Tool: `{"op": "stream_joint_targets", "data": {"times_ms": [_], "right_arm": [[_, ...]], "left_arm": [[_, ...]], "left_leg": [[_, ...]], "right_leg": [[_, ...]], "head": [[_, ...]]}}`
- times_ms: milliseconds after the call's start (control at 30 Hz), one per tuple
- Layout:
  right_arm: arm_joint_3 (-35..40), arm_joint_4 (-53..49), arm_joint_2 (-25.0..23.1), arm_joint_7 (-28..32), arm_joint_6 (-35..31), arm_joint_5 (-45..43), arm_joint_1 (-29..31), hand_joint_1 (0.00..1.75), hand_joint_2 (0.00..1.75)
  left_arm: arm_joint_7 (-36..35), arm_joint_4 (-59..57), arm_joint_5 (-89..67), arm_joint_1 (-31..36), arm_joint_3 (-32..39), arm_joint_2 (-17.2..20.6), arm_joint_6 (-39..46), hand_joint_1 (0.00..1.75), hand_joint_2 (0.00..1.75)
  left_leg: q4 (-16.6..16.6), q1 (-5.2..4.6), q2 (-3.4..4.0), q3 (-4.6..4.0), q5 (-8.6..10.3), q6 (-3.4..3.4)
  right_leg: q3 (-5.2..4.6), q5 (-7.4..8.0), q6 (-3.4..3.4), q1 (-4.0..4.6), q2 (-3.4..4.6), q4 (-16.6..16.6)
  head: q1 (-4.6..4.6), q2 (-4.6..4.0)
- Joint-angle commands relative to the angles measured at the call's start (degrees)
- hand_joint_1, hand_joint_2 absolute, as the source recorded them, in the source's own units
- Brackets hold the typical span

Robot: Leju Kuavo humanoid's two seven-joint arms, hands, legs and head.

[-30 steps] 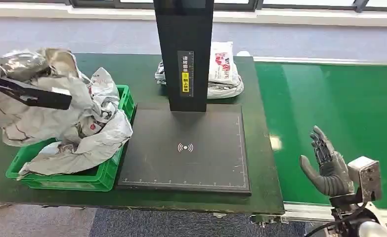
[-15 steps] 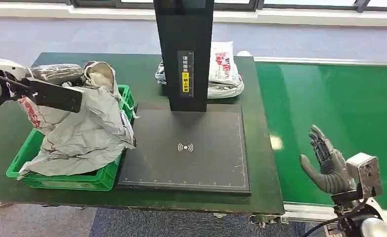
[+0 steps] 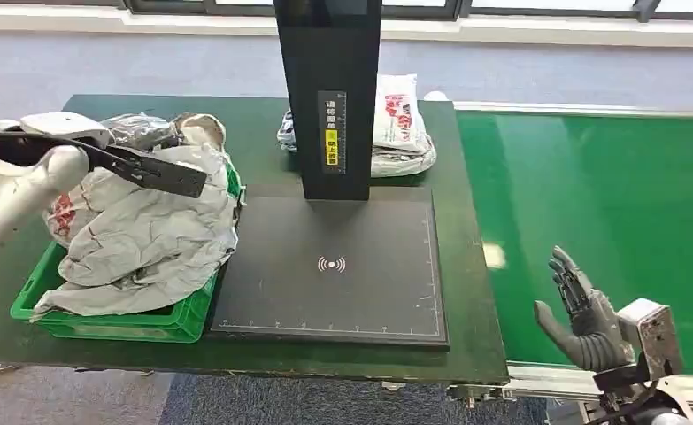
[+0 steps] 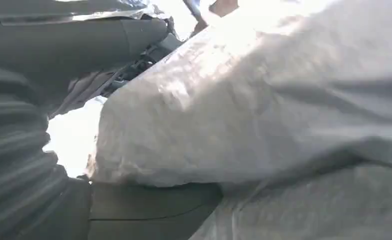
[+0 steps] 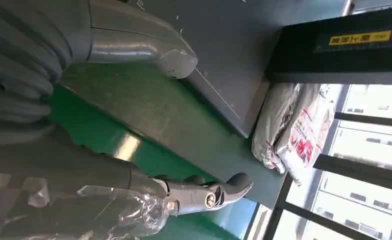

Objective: Moved the parcel from conveyor to table for the left to box.

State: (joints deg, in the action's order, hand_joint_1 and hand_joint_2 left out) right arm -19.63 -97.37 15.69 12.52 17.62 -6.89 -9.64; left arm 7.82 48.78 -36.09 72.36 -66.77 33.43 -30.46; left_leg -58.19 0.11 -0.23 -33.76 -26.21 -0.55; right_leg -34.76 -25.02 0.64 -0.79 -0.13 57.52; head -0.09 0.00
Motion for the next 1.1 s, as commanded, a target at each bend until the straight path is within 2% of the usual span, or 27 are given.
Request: {"op": "stream_joint_targets", "data": {"times_ms": [33,267,1100], "right_arm": [[-0.7,2.6,-4.9,0.4,0.1,1.0,1.7,0.0,1.75],[-2.1,3.4,-2.6,0.3,0.5,-0.4,1.9,0.0,1.75],[-2.8,3.5,-0.7,-0.2,1.7,-2.2,1.3,0.0,1.75]], "left_arm": [[-2.3,-17.4,-6.8,2.9,-2.3,-8.4,3.9,0.0,0.0],[-3.2,-18.6,-8.4,4.7,-1.4,-10.8,2.1,0.0,0.0],[-3.3,-17.2,-9.0,4.3,0.0,-9.2,1.5,0.0,0.0]], "left_leg": [[0.1,0.11,-0.09,0.13,0.03,-0.03],[0.0,0.11,-0.1,-0.03,0.01,-0.01],[0.0,0.09,-0.01,0.03,0.0,-0.03]], "right_leg": [[0.2,0.02,-0.06,0.11,-0.1,-0.1],[0.08,0.01,-0.03,0.11,-0.12,-0.1],[0.11,0.01,-0.04,0.09,-0.04,-0.1]], "head": [[-0.02,0.0],[-0.02,0.0],[-0.02,0.0]]}}
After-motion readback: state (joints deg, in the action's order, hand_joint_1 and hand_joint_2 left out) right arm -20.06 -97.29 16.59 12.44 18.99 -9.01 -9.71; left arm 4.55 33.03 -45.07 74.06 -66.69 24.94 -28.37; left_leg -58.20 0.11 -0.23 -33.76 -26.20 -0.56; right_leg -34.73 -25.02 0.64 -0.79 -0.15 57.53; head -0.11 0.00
